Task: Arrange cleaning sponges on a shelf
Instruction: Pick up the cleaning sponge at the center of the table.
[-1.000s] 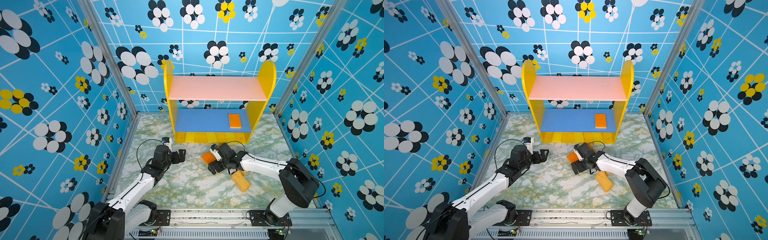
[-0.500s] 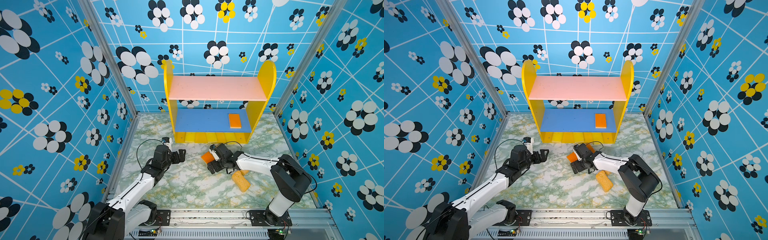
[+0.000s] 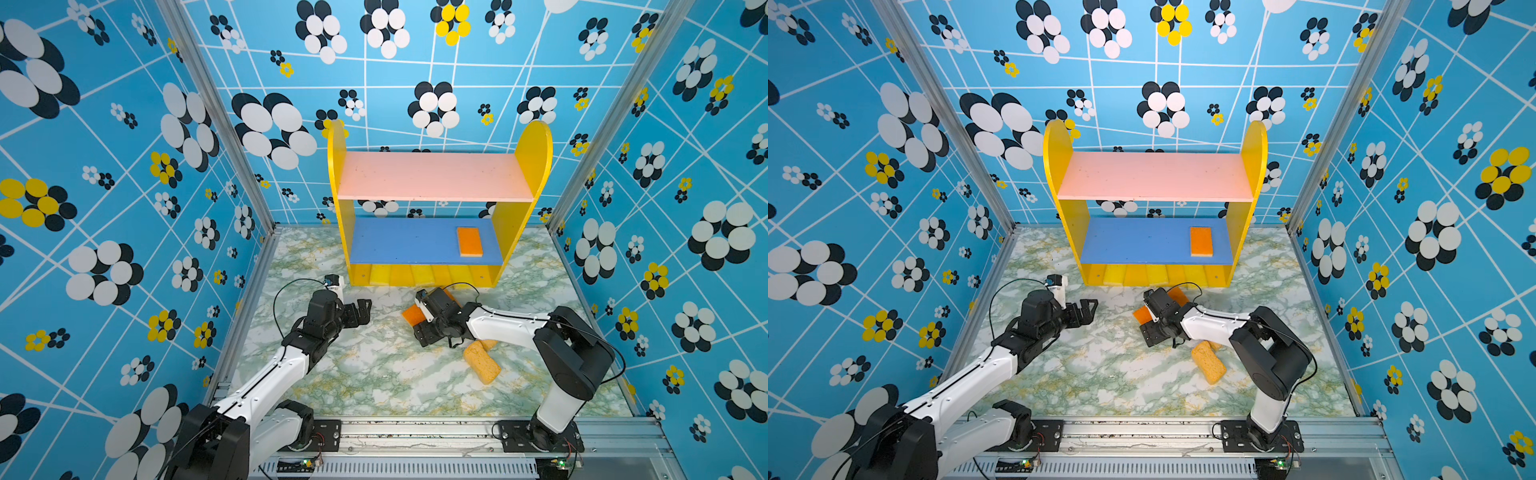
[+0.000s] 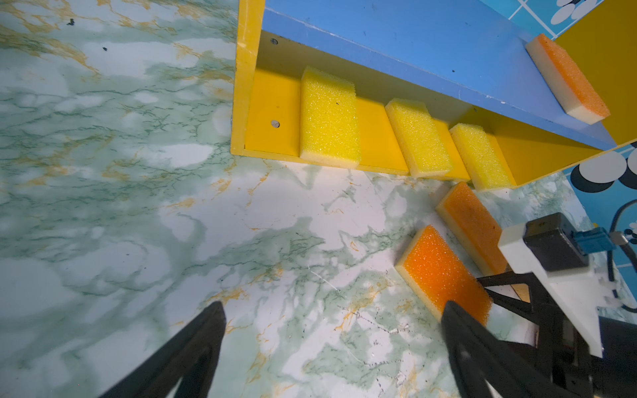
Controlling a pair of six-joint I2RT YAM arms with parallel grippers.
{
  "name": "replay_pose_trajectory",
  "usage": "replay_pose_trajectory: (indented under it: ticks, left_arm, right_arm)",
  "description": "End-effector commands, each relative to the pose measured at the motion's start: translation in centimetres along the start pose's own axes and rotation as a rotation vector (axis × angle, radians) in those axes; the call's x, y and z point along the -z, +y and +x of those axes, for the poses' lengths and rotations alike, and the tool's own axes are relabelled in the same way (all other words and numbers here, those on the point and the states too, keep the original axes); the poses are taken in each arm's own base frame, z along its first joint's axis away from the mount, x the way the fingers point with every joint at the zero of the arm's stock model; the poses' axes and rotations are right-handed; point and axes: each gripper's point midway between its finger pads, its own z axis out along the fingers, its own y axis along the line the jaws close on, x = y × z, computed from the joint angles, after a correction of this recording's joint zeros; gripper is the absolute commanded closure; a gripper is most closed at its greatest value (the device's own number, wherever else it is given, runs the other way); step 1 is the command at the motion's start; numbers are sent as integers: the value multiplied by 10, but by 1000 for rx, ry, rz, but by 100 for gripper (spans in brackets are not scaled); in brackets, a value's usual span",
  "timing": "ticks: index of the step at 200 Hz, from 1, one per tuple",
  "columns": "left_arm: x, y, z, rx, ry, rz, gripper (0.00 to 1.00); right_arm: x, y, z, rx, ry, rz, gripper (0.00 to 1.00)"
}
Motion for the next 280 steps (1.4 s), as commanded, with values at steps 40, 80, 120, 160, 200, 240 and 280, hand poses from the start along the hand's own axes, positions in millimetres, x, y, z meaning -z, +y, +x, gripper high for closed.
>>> replay_pose_trajectory:
  ticks: [40,80,120,160,200,240,280]
  left_arm:
    - [9,2,-9,-23,-28,-21,1]
    - [8,3,-9,-25,-22,-28,1]
    - [6,3,-10,-29,-20,-29,1]
    - [5,5,-10,-38,-18,-42,1]
    - [4,2,-11,-36,-17,-27,1]
    - [5,-1,-13,-39,-23,-15,1]
    - [8,-4,-18,-47,-38,-4,1]
  right_arm:
    - [-1,-4,8,-16,41,53,27]
    - [4,-1,0,-52,1,31,32]
    - [11,9,-14,-73,-51,-21,36]
    - [21,12,-20,-81,-73,-46,38]
    - [37,12,-27,-92,-114,-61,39]
    - [62,8,-40,-99,-178,-76,39]
    - [96,0,-61,-127,-273,-80,39]
